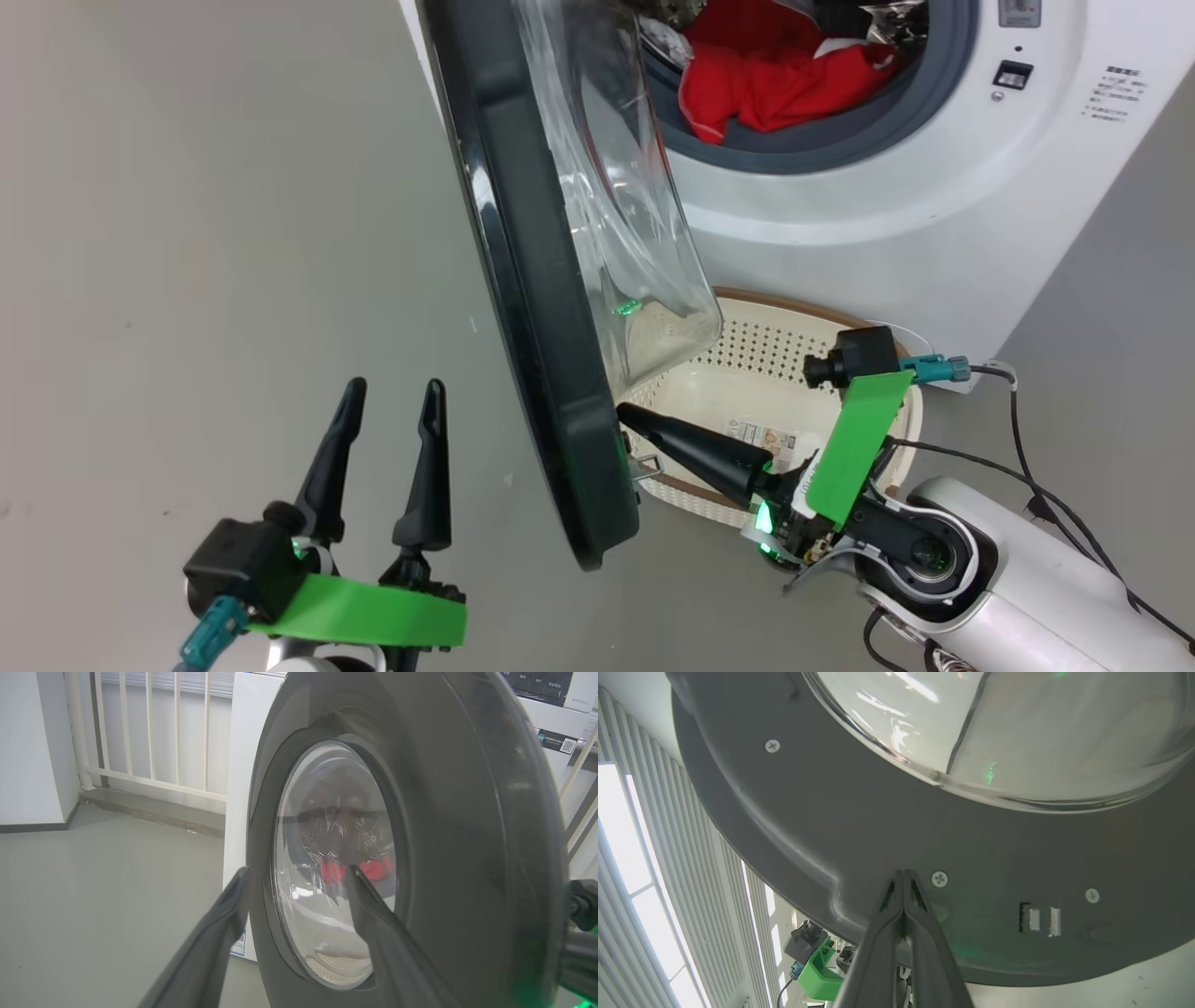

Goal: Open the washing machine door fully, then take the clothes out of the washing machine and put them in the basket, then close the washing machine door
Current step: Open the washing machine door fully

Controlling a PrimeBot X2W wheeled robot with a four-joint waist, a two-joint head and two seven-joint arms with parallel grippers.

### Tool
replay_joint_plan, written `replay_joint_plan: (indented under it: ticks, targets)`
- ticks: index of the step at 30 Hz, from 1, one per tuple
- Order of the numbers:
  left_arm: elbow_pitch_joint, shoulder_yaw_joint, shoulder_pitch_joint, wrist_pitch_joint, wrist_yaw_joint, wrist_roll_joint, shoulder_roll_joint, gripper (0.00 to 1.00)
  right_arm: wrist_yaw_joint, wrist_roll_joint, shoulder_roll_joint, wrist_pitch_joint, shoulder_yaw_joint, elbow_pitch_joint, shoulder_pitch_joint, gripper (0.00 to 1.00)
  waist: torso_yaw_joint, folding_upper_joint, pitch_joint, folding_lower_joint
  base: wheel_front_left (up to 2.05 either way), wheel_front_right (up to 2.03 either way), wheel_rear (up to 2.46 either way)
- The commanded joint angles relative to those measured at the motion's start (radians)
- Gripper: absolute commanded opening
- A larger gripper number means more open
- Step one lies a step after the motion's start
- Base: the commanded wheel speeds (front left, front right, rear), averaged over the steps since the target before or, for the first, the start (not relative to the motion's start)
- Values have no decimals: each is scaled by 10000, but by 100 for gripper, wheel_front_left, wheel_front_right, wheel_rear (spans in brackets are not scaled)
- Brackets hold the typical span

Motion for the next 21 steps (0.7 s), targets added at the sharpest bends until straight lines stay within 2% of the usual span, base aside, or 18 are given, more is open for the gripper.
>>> replay_joint_plan:
  ticks: [1, 21]
  targets:
    - [-174, 283, -21, -51, 33, -26, 122, 100, 52, 134, 115, -105, 167, -370, -175, 0, 98, 0, -41, 0, 0, 0, 0]
    - [71, 142, -2, -51, 60, -132, 122, 100, 52, 868, -260, -849, 1169, -652, -641, 0, 583, 0, -106, 0, 0, 0, 0]
